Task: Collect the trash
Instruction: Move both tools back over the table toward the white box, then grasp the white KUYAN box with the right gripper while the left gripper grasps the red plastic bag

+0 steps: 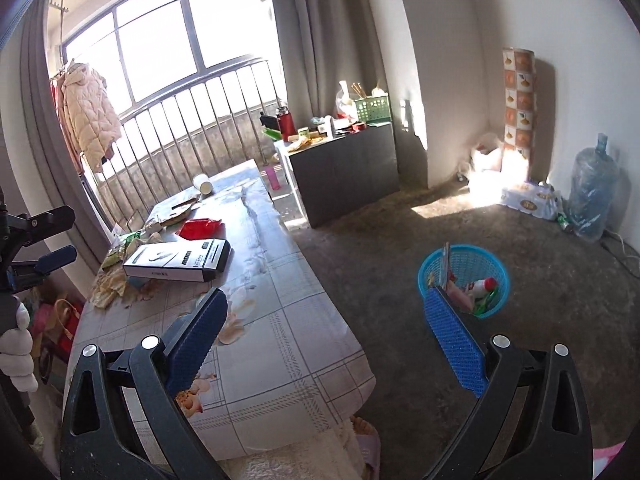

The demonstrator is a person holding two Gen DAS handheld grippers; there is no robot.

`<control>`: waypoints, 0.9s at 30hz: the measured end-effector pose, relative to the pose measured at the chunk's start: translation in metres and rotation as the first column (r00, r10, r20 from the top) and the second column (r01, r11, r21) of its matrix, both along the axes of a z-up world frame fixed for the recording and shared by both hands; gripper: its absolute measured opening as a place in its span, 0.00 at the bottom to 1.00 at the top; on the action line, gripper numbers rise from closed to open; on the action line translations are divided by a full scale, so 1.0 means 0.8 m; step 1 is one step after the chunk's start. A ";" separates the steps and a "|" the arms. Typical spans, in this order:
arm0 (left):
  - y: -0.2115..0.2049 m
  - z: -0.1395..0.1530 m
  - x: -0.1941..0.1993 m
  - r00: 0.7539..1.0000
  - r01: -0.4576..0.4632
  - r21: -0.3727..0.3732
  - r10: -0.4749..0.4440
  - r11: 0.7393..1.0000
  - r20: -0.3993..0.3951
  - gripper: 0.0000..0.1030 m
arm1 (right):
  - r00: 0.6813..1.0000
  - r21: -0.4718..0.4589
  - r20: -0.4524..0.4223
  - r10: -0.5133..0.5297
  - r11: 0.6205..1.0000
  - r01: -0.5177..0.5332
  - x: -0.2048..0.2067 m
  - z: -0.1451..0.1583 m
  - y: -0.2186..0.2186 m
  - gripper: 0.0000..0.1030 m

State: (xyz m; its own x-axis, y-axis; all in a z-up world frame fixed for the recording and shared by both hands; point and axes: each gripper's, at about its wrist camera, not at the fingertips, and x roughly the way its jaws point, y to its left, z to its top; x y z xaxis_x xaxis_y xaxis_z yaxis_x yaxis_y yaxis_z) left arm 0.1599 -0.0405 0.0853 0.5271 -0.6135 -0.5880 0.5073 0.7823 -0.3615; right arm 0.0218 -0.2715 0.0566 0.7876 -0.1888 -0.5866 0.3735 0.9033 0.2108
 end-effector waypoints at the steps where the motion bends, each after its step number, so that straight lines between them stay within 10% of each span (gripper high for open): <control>1: 0.006 -0.001 0.001 1.000 -0.016 0.000 0.016 1.000 0.000 0.94 | 1.000 -0.010 -0.005 0.019 1.000 -0.019 0.005 0.001 0.006 0.92; 10: 0.074 -0.020 0.013 0.988 -0.148 0.002 0.148 0.989 0.036 0.94 | 0.964 0.066 -0.050 0.261 0.964 -0.258 0.053 -0.011 0.075 0.92; 27: 0.200 -0.068 0.050 0.924 -0.373 0.071 0.364 0.925 0.118 0.94 | 0.917 0.184 -0.131 0.376 0.919 -0.350 0.149 -0.029 0.092 0.92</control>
